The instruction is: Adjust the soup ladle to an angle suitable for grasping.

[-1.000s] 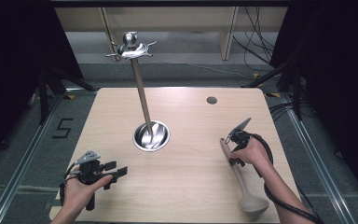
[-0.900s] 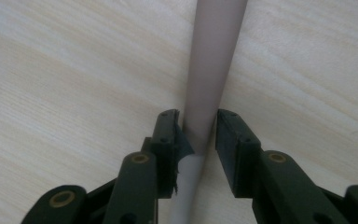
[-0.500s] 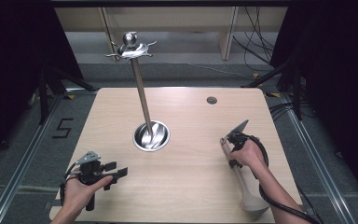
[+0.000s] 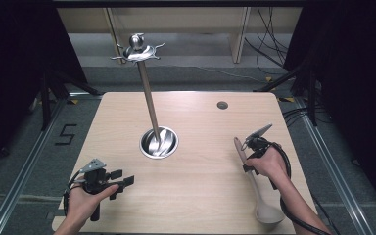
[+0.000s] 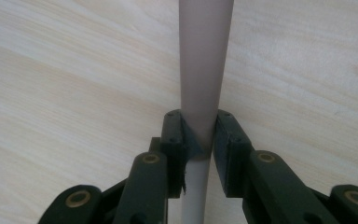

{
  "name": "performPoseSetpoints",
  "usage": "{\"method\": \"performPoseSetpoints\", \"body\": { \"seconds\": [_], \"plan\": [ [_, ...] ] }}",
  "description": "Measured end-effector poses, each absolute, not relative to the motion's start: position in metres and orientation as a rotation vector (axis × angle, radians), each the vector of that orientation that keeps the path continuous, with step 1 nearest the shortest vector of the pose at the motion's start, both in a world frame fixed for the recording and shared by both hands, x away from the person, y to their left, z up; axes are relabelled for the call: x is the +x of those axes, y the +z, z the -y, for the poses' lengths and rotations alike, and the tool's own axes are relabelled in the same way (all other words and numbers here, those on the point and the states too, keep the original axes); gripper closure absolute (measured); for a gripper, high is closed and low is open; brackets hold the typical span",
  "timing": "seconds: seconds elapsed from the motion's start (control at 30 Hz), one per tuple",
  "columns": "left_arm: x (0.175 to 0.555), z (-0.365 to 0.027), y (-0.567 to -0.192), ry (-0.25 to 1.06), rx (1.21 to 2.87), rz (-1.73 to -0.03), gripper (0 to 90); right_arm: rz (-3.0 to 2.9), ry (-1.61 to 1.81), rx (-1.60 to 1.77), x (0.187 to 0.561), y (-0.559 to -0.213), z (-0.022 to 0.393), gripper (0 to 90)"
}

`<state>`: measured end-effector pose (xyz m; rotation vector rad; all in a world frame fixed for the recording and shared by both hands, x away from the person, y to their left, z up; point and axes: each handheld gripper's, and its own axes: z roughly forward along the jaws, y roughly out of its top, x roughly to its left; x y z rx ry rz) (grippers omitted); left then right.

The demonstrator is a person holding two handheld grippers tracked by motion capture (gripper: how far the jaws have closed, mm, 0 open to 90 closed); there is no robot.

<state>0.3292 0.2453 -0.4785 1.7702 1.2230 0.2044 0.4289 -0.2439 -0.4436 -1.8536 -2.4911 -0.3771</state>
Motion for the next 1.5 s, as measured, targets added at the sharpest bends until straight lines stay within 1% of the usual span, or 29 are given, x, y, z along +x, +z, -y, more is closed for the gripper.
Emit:
{"method": "performPoseSetpoints", "body": {
  "seconds": [0.2,0.3,0.33,0.4,0.47,0.53,0.57,0.67,0.7,0.73,0.97,1.23,1.5],
  "plan": [
    [0.329,-0.245,-0.479,0.206,1.774,-1.222,35.9,2.510,-0.570,-1.827,0.410,-0.428,0.248,75.7],
    [0.329,-0.244,-0.479,0.208,1.775,-1.222,35.9,2.521,-0.615,-1.816,0.405,-0.424,0.250,75.7],
    [0.329,-0.244,-0.479,0.208,1.775,-1.222,35.9,2.543,-0.694,-1.806,0.400,-0.421,0.251,75.7],
    [0.329,-0.244,-0.479,0.203,1.776,-1.224,35.8,2.572,-0.739,-1.764,0.399,-0.419,0.253,75.7],
    [0.329,-0.244,-0.480,0.201,1.775,-1.227,35.9,2.639,-0.886,-1.666,0.391,-0.414,0.258,75.7],
    [0.329,-0.244,-0.479,0.199,1.782,-1.223,35.8,2.623,-0.923,-1.654,0.389,-0.412,0.258,75.7],
    [0.328,-0.244,-0.479,0.204,1.779,-1.226,35.8,2.650,-0.980,-1.580,0.384,-0.408,0.262,75.7],
    [0.328,-0.245,-0.479,0.207,1.781,-1.221,35.8,2.665,-1.079,-1.513,0.375,-0.402,0.264,75.7],
    [0.328,-0.245,-0.479,0.207,1.781,-1.221,35.8,2.665,-1.079,-1.513,0.375,-0.402,0.264,75.7],
    [0.328,-0.245,-0.479,0.211,1.780,-1.222,35.8,2.704,-1.257,-1.356,0.371,-0.402,0.268,75.7],
    [0.328,-0.245,-0.479,0.207,1.772,-1.227,35.8,2.757,-1.448,-1.183,0.360,-0.399,0.278,75.7],
    [0.329,-0.245,-0.477,0.216,1.733,-1.240,34.5,2.692,-1.654,-1.067,0.352,-0.399,0.285,75.7],
    [0.329,-0.245,-0.477,0.222,1.745,-1.222,34.0,2.676,-1.797,-1.013,0.350,-0.396,0.285,75.8]
  ]
}}
